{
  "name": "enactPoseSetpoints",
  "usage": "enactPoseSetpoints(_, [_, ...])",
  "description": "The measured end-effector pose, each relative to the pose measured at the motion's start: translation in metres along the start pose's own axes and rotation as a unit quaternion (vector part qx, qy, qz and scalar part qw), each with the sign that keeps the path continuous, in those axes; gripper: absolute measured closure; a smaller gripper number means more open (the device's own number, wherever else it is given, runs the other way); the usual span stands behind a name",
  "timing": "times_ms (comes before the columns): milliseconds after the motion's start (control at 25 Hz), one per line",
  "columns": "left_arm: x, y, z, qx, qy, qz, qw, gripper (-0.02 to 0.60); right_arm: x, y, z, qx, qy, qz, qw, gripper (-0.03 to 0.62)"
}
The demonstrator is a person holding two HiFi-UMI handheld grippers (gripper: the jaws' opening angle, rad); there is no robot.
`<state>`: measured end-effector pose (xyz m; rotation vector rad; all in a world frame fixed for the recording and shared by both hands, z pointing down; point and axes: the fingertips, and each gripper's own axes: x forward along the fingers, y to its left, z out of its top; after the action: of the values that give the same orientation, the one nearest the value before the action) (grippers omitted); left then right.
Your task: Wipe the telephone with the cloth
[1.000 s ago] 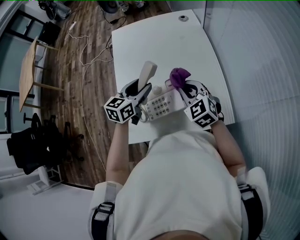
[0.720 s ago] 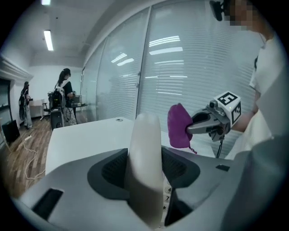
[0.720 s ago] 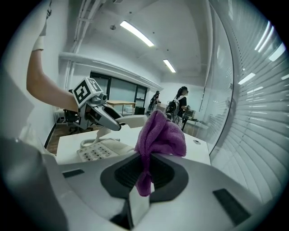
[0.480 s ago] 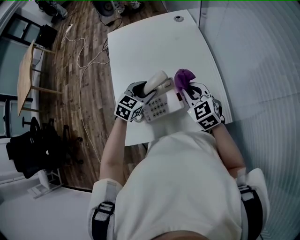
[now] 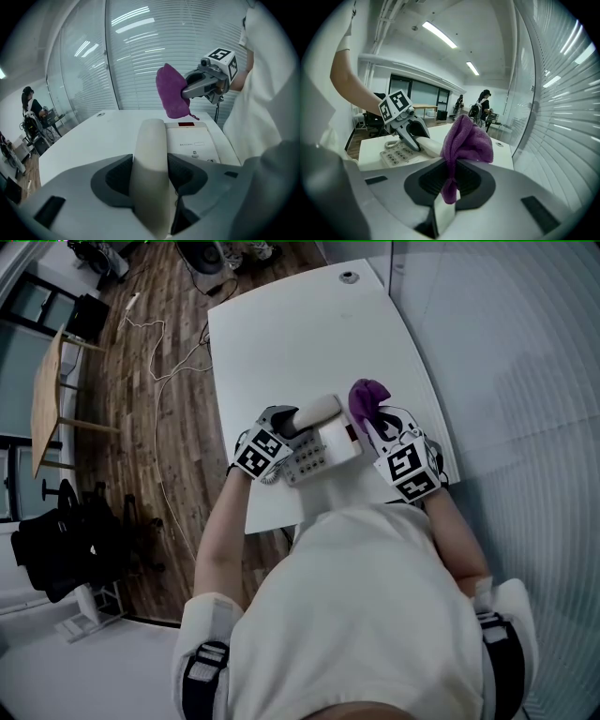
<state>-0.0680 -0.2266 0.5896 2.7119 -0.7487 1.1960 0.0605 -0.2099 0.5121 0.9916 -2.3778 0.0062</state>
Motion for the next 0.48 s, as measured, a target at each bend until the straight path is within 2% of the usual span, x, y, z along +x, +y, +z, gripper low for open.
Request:
enactPoseSetpoints(280, [0.003, -0.001, -0.002, -0.024, -0.007, -0.011, 0.9996, 0.345, -0.004, 0.011, 0.001, -0.002, -0.003, 0.008, 1.000, 0.548])
enactPoseSetpoints(400, [-0.001, -0.001, 0.000, -0.035, -0.010, 0.000, 0.9993, 0.341, -0.007, 0.017, 0.005, 0.000, -0.003, 0.016, 1.000, 0.549])
enactPoseSetpoints(480, [-0.004, 0.003, 0.002, -0.050, -0.016, 0.011, 0.9985, 0.310, -0.007, 0.018, 0.009, 0.001, -0.007, 0.018, 1.000, 0.549])
